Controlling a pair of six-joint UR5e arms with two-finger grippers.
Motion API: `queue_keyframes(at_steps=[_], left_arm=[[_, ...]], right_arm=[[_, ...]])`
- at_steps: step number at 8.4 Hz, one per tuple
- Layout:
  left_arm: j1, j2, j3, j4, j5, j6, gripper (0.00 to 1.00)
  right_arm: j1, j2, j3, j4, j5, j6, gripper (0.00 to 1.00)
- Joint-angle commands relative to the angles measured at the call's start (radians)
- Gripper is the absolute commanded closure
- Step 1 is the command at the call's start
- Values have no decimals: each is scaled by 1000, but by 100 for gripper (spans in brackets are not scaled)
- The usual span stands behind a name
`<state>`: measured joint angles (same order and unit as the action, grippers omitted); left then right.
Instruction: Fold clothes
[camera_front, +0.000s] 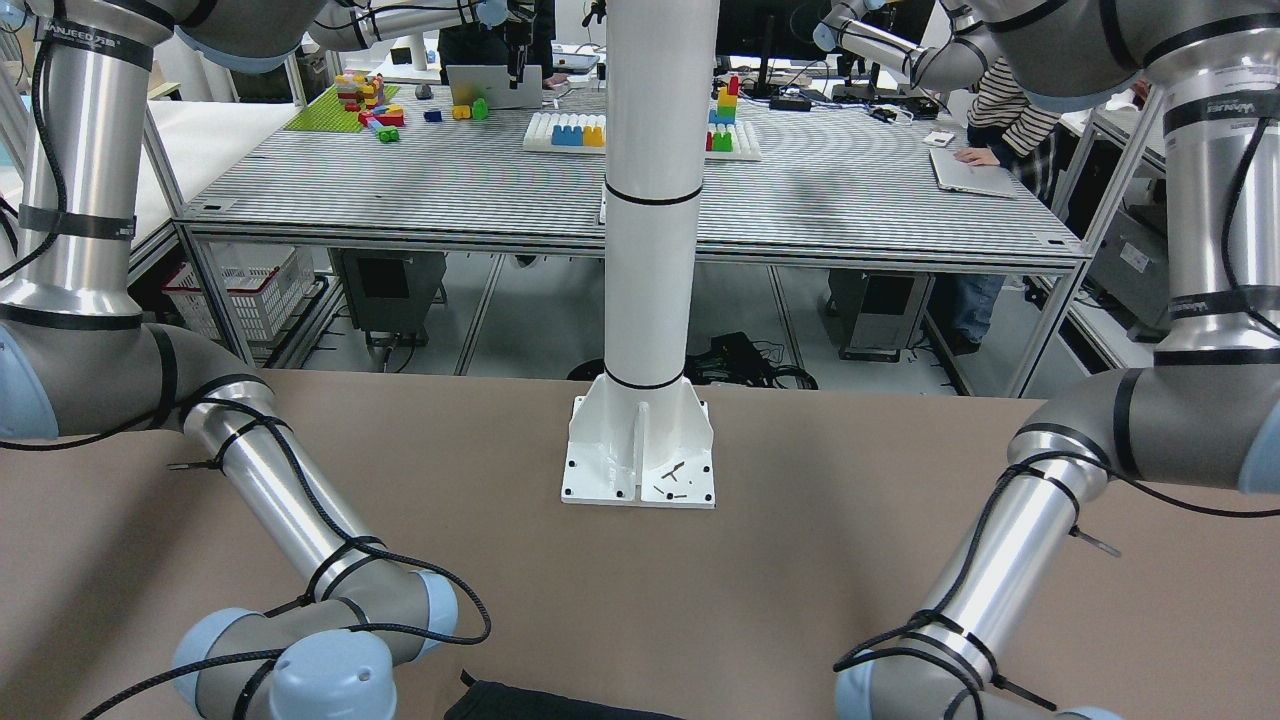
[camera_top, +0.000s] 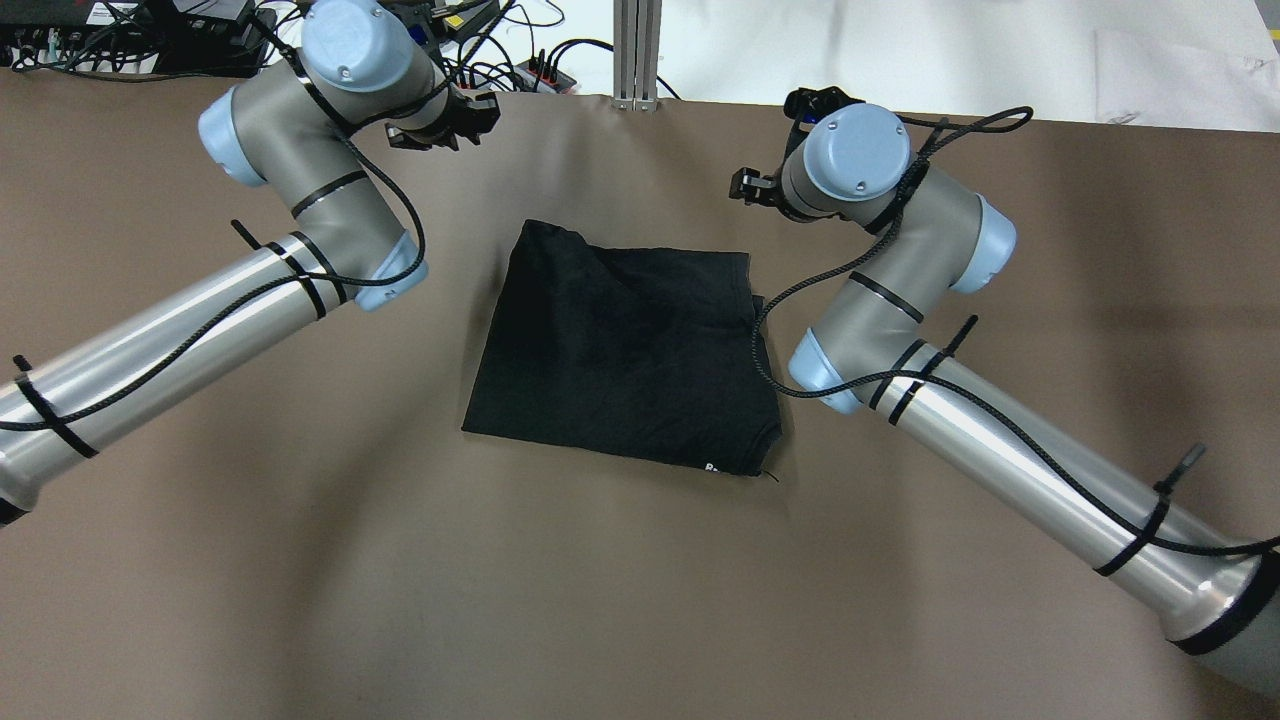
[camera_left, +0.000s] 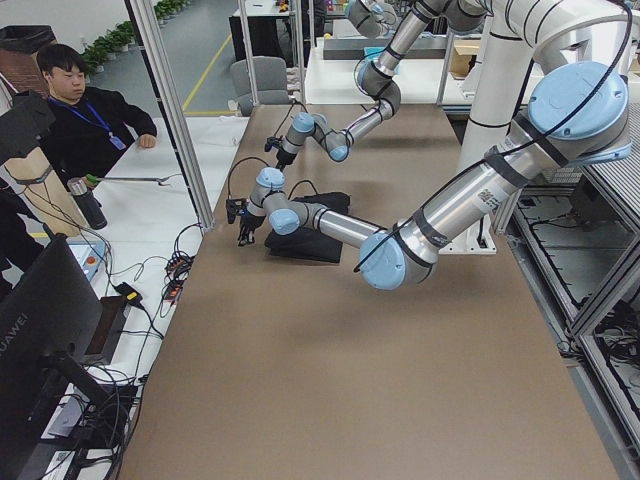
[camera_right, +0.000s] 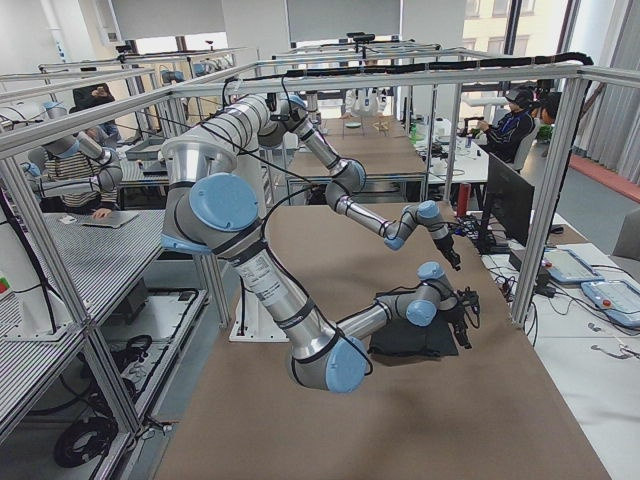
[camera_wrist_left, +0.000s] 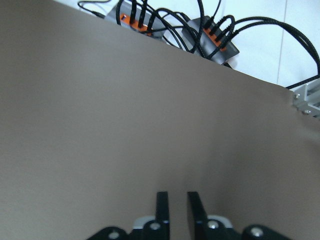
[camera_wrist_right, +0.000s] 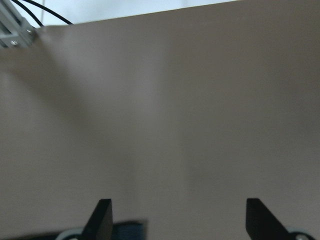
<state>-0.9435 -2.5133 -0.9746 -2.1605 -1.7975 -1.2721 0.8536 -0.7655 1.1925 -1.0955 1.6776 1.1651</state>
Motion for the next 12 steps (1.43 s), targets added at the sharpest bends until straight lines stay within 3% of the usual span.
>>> queue_keyframes(at_steps=[1, 3, 5, 7, 9, 10, 12], left_arm=[[-121, 166, -132, 100, -28, 278, 6], [-251, 293, -162, 103, -26, 562, 6], [-427, 387, -161, 103, -25, 924, 6], [-585, 438, -161, 108, -26, 1159, 6], [-699, 476, -171, 111, -28, 1293, 6], [-739, 552, -232, 110, -28, 1331, 6], [-739, 794, -422, 85, 21, 1350, 6]], right_arm=[[54, -202, 180, -113, 4, -258, 6], [129, -396, 379, -242, 2, -501, 6], [301, -582, 522, -288, 4, -774, 6], [480, -649, 596, -392, -7, -1032, 6], [635, -721, 659, -414, -10, -1207, 6], [695, -795, 703, -414, -47, -1260, 6], [708, -952, 781, -402, -235, -1299, 6]])
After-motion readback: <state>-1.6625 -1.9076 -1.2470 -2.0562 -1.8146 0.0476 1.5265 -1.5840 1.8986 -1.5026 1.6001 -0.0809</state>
